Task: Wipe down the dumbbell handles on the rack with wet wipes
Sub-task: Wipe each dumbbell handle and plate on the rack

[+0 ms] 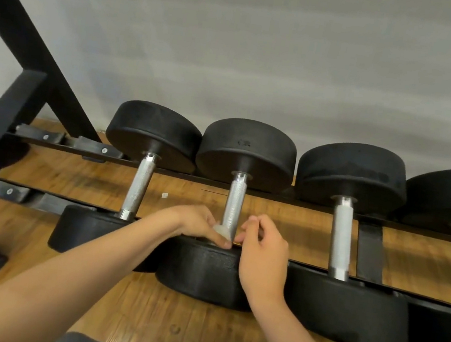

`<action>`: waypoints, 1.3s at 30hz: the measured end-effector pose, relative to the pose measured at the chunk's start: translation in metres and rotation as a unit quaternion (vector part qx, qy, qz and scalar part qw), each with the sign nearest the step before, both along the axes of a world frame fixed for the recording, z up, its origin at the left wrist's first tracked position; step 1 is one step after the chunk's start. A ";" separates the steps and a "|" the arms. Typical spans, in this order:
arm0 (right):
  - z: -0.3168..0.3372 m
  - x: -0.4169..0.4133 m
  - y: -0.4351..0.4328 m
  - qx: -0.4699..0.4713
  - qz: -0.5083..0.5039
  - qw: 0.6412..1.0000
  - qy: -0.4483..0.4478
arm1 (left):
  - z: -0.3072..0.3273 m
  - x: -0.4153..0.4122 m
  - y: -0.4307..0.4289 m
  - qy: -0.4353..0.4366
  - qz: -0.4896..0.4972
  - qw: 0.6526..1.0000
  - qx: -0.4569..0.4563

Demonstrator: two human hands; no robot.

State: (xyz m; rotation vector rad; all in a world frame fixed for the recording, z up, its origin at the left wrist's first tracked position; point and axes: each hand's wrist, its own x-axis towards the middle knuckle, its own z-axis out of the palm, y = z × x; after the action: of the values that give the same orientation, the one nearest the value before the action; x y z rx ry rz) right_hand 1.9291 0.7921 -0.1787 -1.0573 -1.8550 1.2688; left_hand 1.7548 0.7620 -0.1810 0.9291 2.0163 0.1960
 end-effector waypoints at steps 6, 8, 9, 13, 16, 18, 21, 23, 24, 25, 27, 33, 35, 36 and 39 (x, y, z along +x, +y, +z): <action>0.000 0.000 -0.001 -0.002 0.000 1.000 0.013 | 0.002 -0.005 -0.005 -0.006 -0.003 1.000 0.029; 0.000 0.000 -0.001 0.000 0.002 1.000 0.009 | 0.001 -0.003 -0.003 0.005 -0.002 1.000 0.015; 0.001 0.000 0.000 0.000 0.002 1.000 0.006 | 0.000 -0.003 -0.004 0.008 0.002 1.000 0.014; 0.000 0.000 0.000 -0.003 0.001 1.000 0.004 | -0.002 -0.002 -0.006 -0.005 0.025 1.000 0.003; 0.000 0.000 -0.001 -0.004 -0.002 1.000 0.009 | -0.001 0.006 0.008 -0.006 0.004 1.000 -0.030; 0.000 0.000 -0.001 -0.003 -0.005 1.000 0.009 | 0.000 0.016 0.017 -0.015 -0.011 1.000 -0.018; -0.001 0.000 0.000 -0.003 -0.004 1.000 0.011 | -0.001 0.014 0.016 -0.023 0.004 1.000 -0.005; -0.001 0.000 0.000 -0.002 -0.003 1.000 0.011 | -0.002 0.005 0.009 -0.023 0.020 1.000 -0.003; -0.001 0.000 0.000 0.000 -0.004 1.000 0.010 | -0.003 0.000 0.006 -0.029 0.033 0.999 0.005; -0.001 0.000 0.000 0.000 -0.005 1.000 0.012 | -0.003 -0.003 0.003 -0.040 0.049 0.998 0.022; -0.001 0.001 0.000 -0.008 -0.005 1.000 0.020 | -0.003 -0.004 0.002 -0.074 0.086 0.991 0.067; 0.000 0.000 0.000 -0.014 -0.005 1.000 0.027 | 0.010 -0.011 0.038 -0.086 0.235 0.947 0.203; 0.000 0.000 0.000 -0.013 -0.004 1.000 0.024 | 0.015 -0.014 0.050 -0.108 0.280 0.927 0.224; 0.000 -0.001 0.000 -0.011 -0.005 1.000 0.023 | 0.015 -0.013 0.054 -0.123 0.294 0.920 0.227; -0.001 0.000 0.000 -0.009 -0.005 1.000 0.024 | 0.010 -0.006 0.058 -0.129 0.309 0.916 0.220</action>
State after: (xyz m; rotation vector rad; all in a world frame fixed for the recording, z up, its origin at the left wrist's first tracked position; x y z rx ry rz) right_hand 1.9288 0.7919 -0.1794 -1.0346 -1.8036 1.2970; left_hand 1.7486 0.8205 -0.1706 0.4524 1.9845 1.1012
